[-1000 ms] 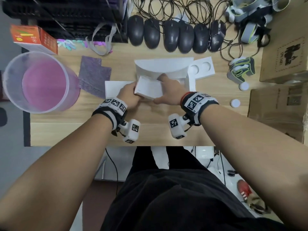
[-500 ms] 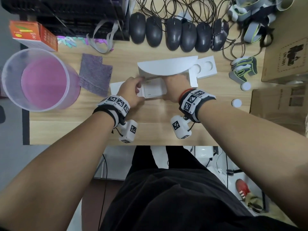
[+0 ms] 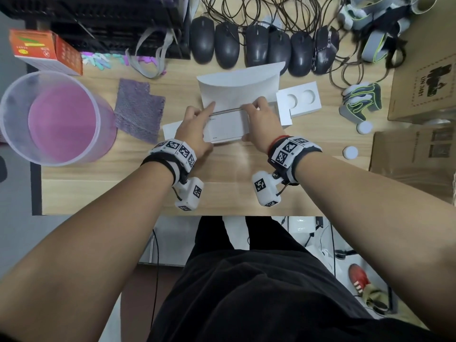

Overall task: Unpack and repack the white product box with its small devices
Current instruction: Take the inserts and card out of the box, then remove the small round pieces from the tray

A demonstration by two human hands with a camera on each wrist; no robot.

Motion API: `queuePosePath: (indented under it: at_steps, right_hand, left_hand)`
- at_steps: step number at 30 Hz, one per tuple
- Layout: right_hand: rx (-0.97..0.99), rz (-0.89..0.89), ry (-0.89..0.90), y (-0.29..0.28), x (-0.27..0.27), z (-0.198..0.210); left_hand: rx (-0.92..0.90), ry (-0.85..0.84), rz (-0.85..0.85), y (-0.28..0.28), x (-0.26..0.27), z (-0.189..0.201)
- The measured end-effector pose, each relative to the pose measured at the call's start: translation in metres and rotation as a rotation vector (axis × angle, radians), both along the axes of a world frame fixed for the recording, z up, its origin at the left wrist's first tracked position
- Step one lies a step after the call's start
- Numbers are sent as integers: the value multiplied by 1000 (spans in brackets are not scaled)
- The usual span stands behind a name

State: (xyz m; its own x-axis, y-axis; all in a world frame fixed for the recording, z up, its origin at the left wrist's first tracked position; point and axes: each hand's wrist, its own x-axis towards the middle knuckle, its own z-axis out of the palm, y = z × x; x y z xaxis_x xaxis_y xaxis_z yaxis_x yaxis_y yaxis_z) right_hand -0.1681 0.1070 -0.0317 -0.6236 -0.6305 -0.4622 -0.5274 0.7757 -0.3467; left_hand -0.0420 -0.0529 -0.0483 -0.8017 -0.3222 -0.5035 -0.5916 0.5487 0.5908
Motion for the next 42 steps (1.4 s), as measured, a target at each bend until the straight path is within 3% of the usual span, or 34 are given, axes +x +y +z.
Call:
queuePosePath:
  at_steps: [8, 12, 19, 22, 26, 30, 38, 42]
  right_hand:
    - [-33, -39, -46, 10, -7, 0]
    - [61, 60, -56, 17, -4, -2]
    - [127, 136, -140, 20, -9, -7]
    - [-34, 14, -180, 25, -17, 0]
    - [-190, -316, 49, 43, -43, 5]
    - [-73, -531, 97, 68, -75, -5]
    - [203, -627, 72, 64, -93, -29]
    - [155, -730, 95, 66, -94, -32]
  left_hand:
    - [-35, -102, -20, -5, -16, 0]
    - [-59, -150, -25, -4, -19, -4]
    - [-288, -271, -150, -1, -26, -3]
    - [-311, -290, -217, 2, -27, -1]
    - [-330, -295, -261, 4, -28, 0]
    - [-315, -336, -275, 4, -30, -1]
    - [-312, -356, -279, 8, -27, -2]
    - [-319, -358, -289, 8, -28, 0]
